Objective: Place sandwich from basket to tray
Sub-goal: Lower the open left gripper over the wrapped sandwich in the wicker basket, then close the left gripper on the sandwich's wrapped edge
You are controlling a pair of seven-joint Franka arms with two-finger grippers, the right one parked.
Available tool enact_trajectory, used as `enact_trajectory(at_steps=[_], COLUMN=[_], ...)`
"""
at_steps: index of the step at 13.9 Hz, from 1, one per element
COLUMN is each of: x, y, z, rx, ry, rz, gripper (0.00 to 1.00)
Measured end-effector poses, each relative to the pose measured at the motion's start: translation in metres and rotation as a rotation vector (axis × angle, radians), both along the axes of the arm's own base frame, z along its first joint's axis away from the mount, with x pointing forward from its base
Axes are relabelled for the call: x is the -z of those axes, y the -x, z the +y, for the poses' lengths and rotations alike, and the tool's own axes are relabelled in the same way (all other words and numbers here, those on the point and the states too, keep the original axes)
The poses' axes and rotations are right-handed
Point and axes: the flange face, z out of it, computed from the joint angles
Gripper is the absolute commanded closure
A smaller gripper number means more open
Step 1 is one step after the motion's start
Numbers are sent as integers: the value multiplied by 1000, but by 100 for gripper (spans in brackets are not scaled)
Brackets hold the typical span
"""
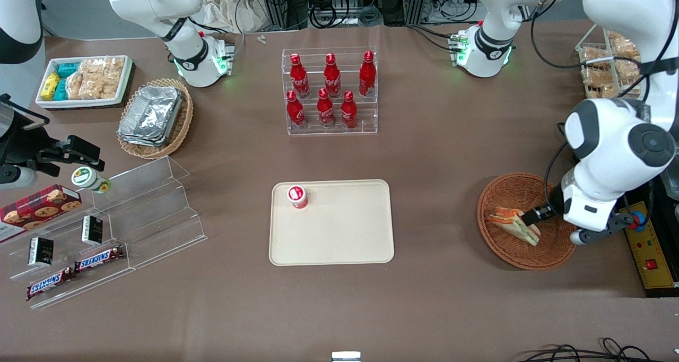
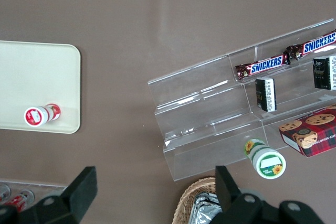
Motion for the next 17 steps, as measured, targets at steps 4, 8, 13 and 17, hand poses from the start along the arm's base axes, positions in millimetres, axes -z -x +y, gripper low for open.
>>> enact_trajectory(at_steps=[4,8,13,17], x=[40,71,101,116], y=[-6,-6,1,2], z=[4,8,25,25], rx=[-119,-178,-232,-287], ry=[4,1,0,3], rz=[20,50,38,38], gripper=[1,1,1,1])
